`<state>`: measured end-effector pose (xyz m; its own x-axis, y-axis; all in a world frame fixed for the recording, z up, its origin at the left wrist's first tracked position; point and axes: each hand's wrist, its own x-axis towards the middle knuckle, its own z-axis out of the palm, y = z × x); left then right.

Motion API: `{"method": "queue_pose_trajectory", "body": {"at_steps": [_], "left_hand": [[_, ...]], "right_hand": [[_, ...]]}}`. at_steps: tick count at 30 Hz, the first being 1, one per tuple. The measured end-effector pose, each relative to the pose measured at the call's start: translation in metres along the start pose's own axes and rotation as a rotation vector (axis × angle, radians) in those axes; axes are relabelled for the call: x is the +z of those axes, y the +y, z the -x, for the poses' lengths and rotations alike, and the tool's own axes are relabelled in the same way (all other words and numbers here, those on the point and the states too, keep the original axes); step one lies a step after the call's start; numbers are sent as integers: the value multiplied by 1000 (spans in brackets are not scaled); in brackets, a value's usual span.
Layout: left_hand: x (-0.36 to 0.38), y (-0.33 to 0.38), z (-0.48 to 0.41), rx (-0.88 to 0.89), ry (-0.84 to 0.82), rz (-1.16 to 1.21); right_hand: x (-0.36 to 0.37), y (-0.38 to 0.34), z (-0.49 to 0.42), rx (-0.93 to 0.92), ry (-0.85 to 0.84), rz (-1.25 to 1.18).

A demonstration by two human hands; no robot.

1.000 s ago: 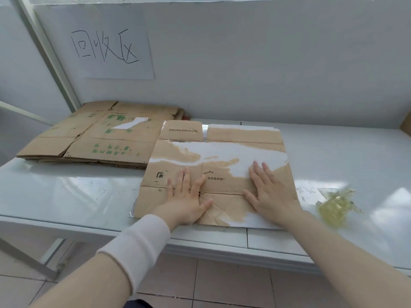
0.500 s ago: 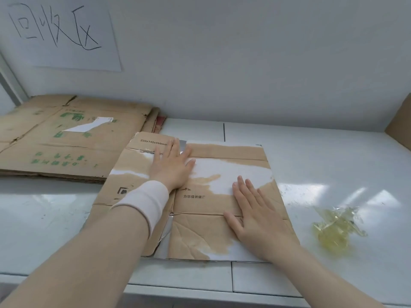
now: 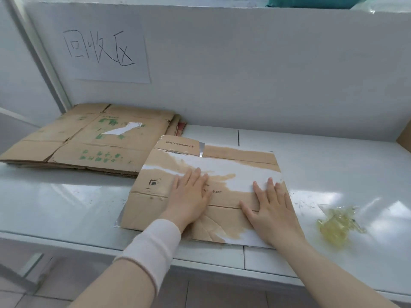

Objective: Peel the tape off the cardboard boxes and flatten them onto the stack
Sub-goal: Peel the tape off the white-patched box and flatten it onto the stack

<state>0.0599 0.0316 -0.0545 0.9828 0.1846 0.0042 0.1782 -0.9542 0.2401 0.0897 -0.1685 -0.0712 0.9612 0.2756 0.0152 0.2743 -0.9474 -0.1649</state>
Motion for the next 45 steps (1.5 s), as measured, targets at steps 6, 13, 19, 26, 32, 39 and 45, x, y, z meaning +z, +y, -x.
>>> {"method": "queue_pose_trajectory", "body": {"at_steps": [6,13,19,26,32,39,45], "left_hand": [[-45,-69,80,-557,193,272],[-60,-74,108,-533,315,1560],[-108,-123,109,-547,664,1762],[-132,-200,73,-496,850,1933],[-142,-268,10,-603,891,1862],[-140,-308,-28,-658,789,1806],[-137,-304,-40,-826,810,1444]], "right_hand": [[-3,-2,0,32,-44,-1],[-23,-3,-6,110,-165,-209],[-82,-23,9,167,-226,-1107],[-66,-136,-32,73,-184,-1366],[-32,-217,-93,176,-282,-1408],[-14,-255,-117,190,-324,-1212],[-30,-259,-112,169,-358,-1068]]}}
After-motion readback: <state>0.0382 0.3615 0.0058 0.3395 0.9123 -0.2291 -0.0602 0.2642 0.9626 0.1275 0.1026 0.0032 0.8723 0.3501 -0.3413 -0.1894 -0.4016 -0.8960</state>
